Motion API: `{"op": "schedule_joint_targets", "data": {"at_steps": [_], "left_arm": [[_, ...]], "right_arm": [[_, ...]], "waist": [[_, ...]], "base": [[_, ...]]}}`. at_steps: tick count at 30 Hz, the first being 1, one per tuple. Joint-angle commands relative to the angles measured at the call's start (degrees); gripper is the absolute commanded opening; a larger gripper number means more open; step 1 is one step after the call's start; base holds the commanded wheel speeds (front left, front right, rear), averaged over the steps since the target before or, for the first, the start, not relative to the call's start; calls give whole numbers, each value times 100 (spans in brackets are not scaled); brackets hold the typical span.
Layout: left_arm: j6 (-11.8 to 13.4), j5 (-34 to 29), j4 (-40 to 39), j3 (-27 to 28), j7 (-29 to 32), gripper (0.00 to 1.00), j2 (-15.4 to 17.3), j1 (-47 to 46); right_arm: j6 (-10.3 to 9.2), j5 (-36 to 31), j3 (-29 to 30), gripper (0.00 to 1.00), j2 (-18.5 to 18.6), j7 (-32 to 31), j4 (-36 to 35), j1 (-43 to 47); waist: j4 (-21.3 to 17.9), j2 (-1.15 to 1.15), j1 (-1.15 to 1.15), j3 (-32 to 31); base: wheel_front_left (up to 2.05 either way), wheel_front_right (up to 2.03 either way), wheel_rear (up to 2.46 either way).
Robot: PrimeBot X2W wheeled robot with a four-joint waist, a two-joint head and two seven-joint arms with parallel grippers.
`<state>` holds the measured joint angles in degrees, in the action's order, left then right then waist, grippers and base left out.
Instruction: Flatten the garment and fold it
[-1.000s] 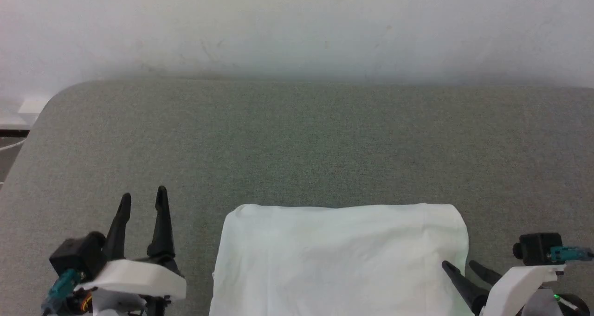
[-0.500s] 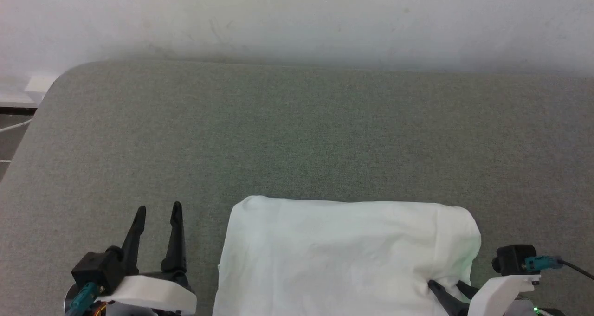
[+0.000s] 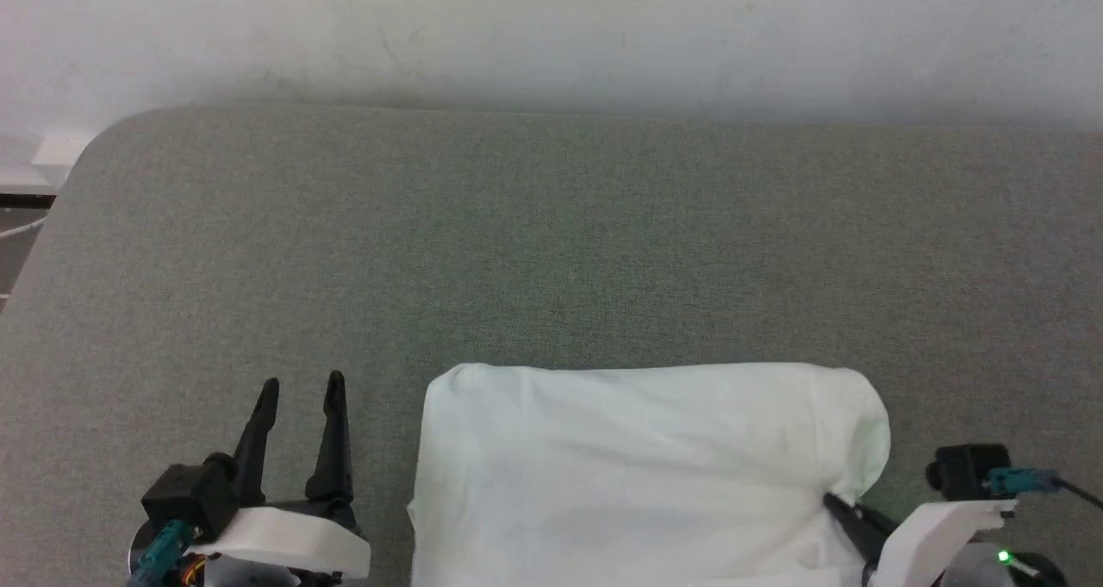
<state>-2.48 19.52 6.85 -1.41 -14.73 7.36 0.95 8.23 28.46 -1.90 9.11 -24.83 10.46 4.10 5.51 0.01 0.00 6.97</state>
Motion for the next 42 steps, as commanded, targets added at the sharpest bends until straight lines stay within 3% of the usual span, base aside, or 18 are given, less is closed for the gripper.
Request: {"op": "schedule_joint_targets", "data": {"at_steps": [1,10,16,34,42], "left_arm": [[-36,-67,23,46,-27,100,-40,-44],[-196,-248,93,170,-27,100,-193,-13],[-273,-316,142,224,-27,100,-260,1],[-417,-406,320,348,-27,100,-341,105],[-452,-419,352,420,-27,100,-356,208]], "right_arm": [[-75,-106,208,0,113,65,127,-132],[-75,-519,1751,0,485,221,349,-321],[-75,-603,2119,0,481,178,422,-331],[-75,126,897,0,45,25,-1233,212],[-75,-1,-28,0,-277,-263,-1747,324]], "waist": [[-28,-1,0,-28],[-120,-1,0,-119],[-194,-1,0,-153],[-256,-1,0,-547],[-103,-1,0,-719]], "base": [[0,0,0],[0,0,0],[0,0,0],[0,0,0],[0,0,0]]}}
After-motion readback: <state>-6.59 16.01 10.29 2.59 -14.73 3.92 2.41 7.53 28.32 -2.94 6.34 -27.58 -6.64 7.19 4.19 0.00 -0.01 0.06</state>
